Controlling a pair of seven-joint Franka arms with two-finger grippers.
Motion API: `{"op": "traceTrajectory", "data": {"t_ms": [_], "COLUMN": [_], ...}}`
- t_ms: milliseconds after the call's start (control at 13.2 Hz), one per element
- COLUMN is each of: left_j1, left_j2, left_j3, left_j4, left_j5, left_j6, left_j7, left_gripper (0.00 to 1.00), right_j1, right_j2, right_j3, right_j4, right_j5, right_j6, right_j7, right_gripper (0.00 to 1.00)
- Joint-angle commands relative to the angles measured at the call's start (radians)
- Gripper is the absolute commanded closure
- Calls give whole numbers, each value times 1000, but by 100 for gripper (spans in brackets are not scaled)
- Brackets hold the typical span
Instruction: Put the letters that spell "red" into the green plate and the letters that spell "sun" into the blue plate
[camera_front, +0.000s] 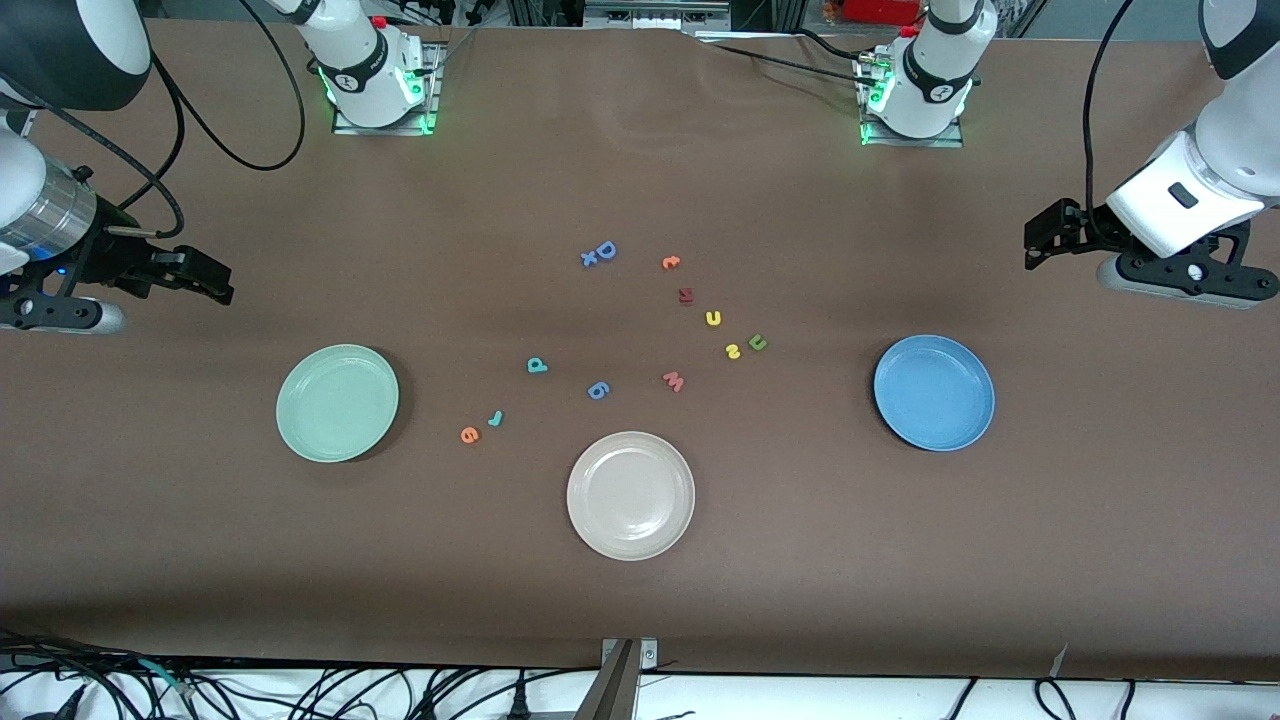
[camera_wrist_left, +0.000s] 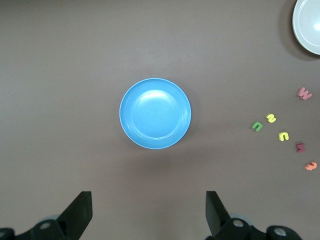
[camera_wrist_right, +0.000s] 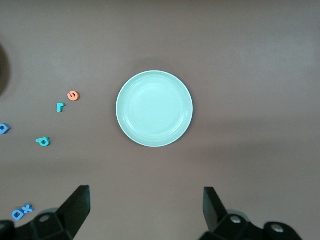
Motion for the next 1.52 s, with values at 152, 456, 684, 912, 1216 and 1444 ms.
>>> {"op": "traceTrajectory", "data": {"t_ms": [152, 456, 684, 912, 1216, 1444], "left_j1": [-7, -13, -13, -15, -13, -13], "left_j2": [-22, -24, -22, -24, -24, -24], "left_j3": [-3, -4, -4, -4, -4, -4], "left_j4": [-14, -13, -11, -11, -11, -11], "left_j5": [25, 25, 24, 24, 24, 24], "left_j6": [-8, -10, -10, -10, -10, -10], "left_j7": [8, -13, -13, -13, -13, -13], "left_gripper": [0, 0, 0, 0, 0, 0], "right_j1": [-1, -1, 1, -1, -1, -1], "right_j2": [5, 5, 5, 4, 5, 5], "right_j3": [-1, -1, -1, -1, -1, -1], "right_j4": [16, 16, 16, 16, 16, 16], "right_j5": [-7, -7, -7, -7, -7, -7], "right_j6": [-12, -12, -12, -12, -12, -12], "right_j7": [-12, -12, -12, -12, -12, -12], "right_gripper": [0, 0, 0, 0, 0, 0]}}
